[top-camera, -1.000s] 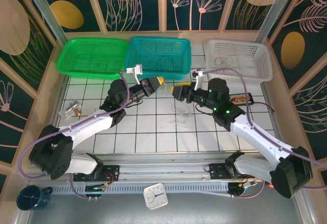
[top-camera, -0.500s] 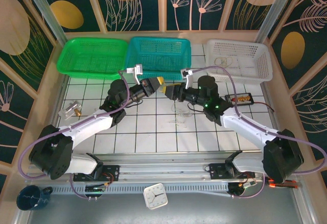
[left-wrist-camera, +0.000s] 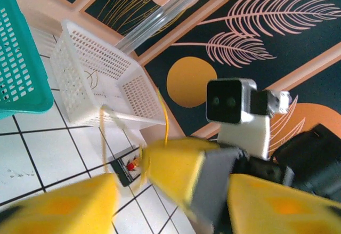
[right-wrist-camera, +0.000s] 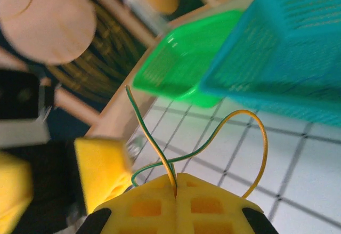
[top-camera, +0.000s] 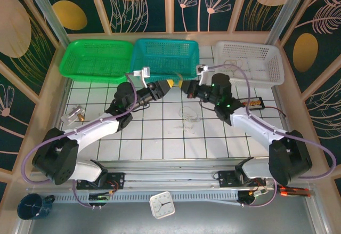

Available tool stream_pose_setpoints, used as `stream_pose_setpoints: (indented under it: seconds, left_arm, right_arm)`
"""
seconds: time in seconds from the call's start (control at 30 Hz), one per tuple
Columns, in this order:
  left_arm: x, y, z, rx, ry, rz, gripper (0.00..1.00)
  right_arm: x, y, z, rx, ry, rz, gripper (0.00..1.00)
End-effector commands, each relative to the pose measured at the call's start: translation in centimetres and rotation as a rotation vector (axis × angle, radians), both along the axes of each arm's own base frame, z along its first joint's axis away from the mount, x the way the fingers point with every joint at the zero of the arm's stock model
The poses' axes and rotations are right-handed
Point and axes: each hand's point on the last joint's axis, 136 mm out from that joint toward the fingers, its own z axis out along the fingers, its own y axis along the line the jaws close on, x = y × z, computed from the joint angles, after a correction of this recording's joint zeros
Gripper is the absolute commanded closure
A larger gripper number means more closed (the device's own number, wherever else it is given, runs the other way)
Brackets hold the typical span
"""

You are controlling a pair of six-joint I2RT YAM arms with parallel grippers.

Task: Untangle the cables

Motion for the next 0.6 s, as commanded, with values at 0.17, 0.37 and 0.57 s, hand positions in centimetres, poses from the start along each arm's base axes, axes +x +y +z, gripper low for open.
stream_pose_setpoints:
  seconds: [0.17,0.37,0.57]
  left_arm:
    - [0.9,0.0,1.7,0.013,-0.075,0.035,0.01]
    - [1.1,-0.1,-0.2,0.046,-0.042,0.034,0.01]
    - [1.2,-0.1,-1.3,0.058,-0.017,0.036,0.01]
  right_arm:
    - [10.1,-15.5,1.5,-0.017,0.002,-0.564,1.00]
    - [16.5,-24.0,-1.2,-0.051,0.117,-0.790,1.00]
    - [20.6,-28.7,-5.4,-0.083,0.239,-0.881,1.00]
